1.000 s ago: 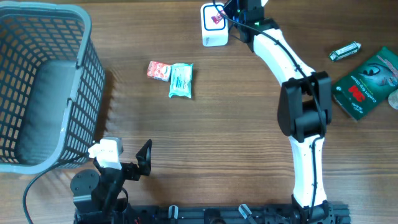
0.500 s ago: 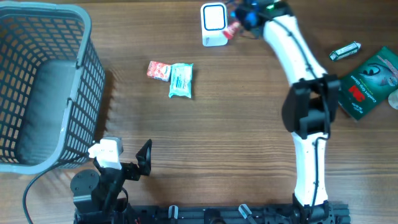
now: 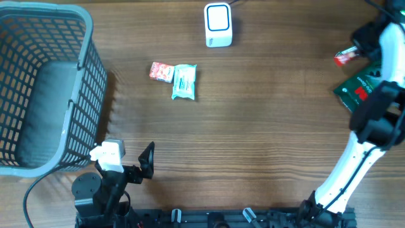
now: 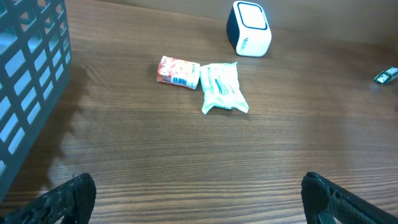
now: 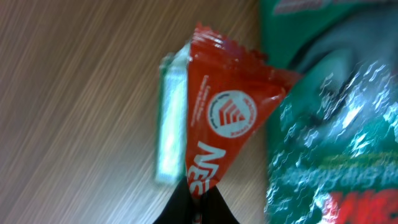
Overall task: Scan the item barcode
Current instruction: 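Carry Nescafe stick with right gripper to the right pile and release, then move right gripper to the green-white wipe pack and grasp it, then lift wipe pack with right gripper and swing it over the table, then hold wipe pack with right gripper at the scanner, then carry wipe pack with right gripper to the right edge and release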
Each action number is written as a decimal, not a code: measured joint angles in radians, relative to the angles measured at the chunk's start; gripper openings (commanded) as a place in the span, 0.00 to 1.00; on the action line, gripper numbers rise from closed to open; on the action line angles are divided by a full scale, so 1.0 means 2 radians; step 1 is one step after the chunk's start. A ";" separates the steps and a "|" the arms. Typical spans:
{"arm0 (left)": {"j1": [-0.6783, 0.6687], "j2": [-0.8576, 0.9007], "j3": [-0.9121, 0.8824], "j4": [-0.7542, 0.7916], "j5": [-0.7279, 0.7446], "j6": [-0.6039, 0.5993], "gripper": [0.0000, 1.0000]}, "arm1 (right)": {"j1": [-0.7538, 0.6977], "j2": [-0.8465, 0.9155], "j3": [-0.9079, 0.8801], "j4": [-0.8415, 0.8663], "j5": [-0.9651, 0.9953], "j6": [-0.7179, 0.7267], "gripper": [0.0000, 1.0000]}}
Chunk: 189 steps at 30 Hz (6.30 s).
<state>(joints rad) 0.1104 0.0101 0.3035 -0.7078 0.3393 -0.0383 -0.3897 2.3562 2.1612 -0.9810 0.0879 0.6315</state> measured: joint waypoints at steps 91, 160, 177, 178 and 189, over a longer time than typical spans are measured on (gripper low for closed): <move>0.000 0.000 0.000 0.000 0.000 0.000 1.00 | 0.380 -0.068 -0.102 -0.312 -0.337 0.683 0.06; 0.000 0.000 0.000 0.000 0.000 0.000 1.00 | 0.331 0.006 -0.245 0.592 -0.345 0.325 0.05; 0.000 0.000 0.000 0.000 0.000 0.000 1.00 | 0.244 -0.168 -0.245 0.213 -0.253 0.165 0.05; 0.000 0.000 0.000 0.000 0.000 0.000 1.00 | 0.228 -0.203 -0.245 0.161 -0.210 0.154 0.04; 0.000 -0.001 0.000 0.000 0.000 0.000 1.00 | -0.016 -0.298 -0.272 -0.066 0.028 0.141 0.05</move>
<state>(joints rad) 0.1104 0.0090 0.3035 -0.7078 0.3393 -0.0383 -0.4217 1.7596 1.6176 -1.1130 0.1436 0.9138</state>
